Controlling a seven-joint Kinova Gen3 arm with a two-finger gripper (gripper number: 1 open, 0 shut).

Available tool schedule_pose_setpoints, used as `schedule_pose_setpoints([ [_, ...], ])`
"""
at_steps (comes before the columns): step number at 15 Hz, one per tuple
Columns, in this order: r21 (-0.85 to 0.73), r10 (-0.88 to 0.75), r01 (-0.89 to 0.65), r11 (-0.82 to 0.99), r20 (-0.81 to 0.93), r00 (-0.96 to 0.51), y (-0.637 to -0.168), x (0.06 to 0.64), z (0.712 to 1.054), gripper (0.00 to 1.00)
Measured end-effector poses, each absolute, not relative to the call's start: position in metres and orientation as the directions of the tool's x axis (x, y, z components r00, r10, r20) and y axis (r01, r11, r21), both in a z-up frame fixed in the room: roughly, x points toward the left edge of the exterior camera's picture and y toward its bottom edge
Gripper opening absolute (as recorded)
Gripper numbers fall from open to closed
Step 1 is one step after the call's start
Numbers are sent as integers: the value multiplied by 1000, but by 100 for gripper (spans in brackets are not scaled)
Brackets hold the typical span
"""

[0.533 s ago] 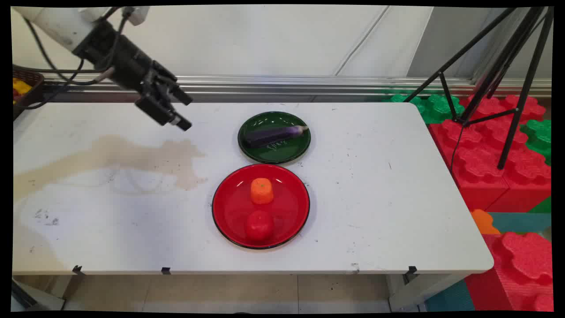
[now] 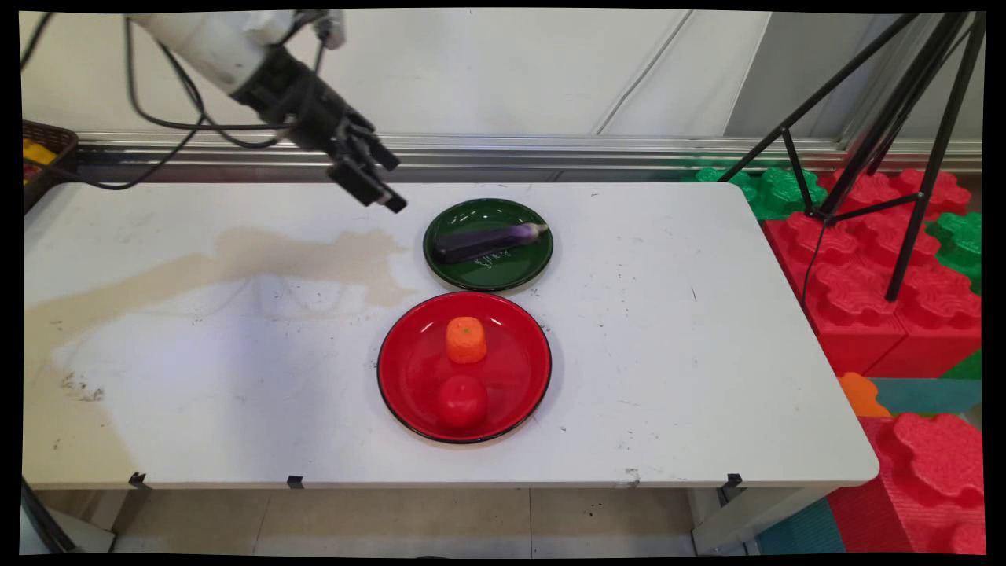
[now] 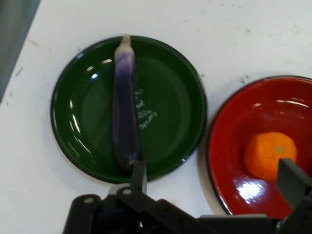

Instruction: Pick up the eggplant from the green plate

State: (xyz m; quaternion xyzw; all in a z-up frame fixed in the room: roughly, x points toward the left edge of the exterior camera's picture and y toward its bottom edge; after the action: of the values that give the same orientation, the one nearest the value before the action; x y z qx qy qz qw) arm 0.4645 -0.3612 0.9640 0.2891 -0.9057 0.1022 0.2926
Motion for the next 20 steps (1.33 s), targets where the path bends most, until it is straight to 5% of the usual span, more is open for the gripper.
schedule_pose_setpoints([
  [20,-46,-527,-624,780,489,-695,-468,420,850,100],
])
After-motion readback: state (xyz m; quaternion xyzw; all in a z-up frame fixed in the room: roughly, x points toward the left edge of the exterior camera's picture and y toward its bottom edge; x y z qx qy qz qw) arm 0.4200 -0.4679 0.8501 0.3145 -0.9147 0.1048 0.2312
